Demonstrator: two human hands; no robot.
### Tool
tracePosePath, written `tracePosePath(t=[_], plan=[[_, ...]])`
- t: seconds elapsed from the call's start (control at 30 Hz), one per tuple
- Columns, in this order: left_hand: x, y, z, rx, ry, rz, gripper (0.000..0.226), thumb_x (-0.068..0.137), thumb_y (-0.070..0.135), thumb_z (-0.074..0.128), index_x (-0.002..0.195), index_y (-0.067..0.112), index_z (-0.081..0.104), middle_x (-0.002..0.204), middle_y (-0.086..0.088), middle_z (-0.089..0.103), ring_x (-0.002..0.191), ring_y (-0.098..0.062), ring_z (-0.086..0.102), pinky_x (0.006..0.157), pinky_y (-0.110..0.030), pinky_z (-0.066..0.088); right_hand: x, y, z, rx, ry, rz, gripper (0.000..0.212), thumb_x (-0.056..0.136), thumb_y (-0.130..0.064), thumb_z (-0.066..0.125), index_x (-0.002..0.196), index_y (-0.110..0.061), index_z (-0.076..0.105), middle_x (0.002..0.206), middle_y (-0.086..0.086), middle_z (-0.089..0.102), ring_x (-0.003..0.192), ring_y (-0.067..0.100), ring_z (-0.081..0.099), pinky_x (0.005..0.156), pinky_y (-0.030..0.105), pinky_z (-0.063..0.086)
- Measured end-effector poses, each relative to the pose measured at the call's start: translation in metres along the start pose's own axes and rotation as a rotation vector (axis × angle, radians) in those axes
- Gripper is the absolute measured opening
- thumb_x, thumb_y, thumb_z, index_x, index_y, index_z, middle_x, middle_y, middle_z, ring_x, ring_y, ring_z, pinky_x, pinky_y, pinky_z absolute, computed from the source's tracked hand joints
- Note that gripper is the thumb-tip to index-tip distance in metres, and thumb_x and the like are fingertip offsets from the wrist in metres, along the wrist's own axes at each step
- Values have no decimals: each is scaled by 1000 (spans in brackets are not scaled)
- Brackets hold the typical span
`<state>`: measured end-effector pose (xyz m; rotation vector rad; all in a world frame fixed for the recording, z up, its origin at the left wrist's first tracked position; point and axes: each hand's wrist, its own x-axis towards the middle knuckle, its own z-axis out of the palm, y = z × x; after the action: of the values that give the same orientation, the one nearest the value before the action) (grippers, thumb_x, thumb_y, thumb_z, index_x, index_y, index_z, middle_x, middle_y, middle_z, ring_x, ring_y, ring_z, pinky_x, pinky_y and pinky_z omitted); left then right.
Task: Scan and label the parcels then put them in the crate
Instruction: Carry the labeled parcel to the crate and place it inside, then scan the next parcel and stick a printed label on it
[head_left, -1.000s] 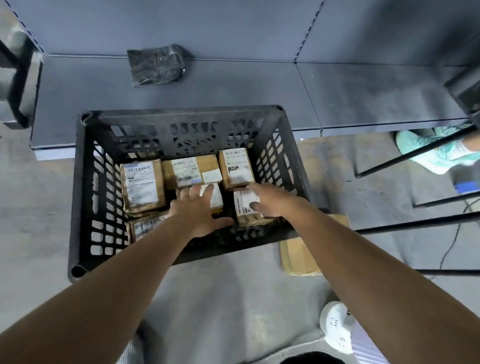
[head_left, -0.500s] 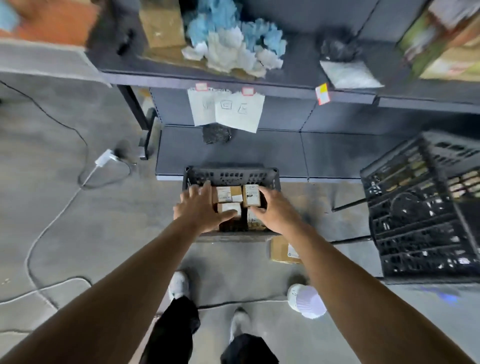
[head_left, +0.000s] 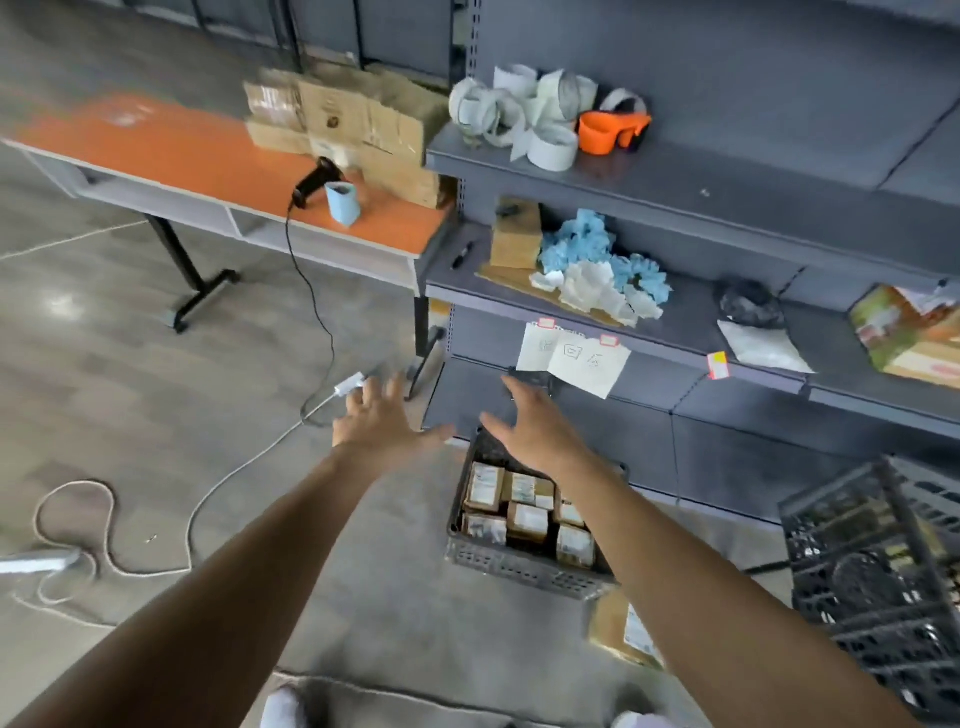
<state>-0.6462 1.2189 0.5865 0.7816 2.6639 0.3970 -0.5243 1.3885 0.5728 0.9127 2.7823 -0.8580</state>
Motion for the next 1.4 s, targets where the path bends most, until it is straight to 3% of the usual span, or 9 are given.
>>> tracePosePath(t=[0.3,0.5,0.87,1.23,1.4], plan=[[50,-151,-121,21,132,-48,107,67,84,52,151,30,12,153,-4,22,141,-28,19,105,-48,35,72,-200,34,-18,88,-82,67,97,-54,49,153,-29,23,151,10,34,137,33,37,107,47,39],[91,-216,-177,-39,133,-52,106,70,83,51,151,29,11,152,-4,22,141,-29,20,104,-49,36,122,-278,50,5,115,-62,68,95,-58,47,153,-34,20,153,8,32,137,31,37,107,50,39],[234,-241,-225,-74,135,-30,103,73,79,54,152,28,11,154,-5,19,142,-29,18,103,-49,36,280,-328,52,96,124,-87,77,92,-65,45,155,-33,16,155,7,29,144,27,27,113,49,34],[438,-222,-274,-28,144,-31,107,73,80,52,154,24,9,157,-10,18,144,-33,19,108,-51,34,488,-354,2,175,113,-113,68,91,-60,49,150,-36,24,152,5,33,137,29,37,103,48,42],[512,-220,-288,-41,151,-14,109,71,82,52,153,24,11,154,-9,22,141,-32,24,106,-51,38,554,-365,-14,165,111,-106,72,94,-56,50,155,-31,20,151,8,34,138,29,35,108,44,37]])
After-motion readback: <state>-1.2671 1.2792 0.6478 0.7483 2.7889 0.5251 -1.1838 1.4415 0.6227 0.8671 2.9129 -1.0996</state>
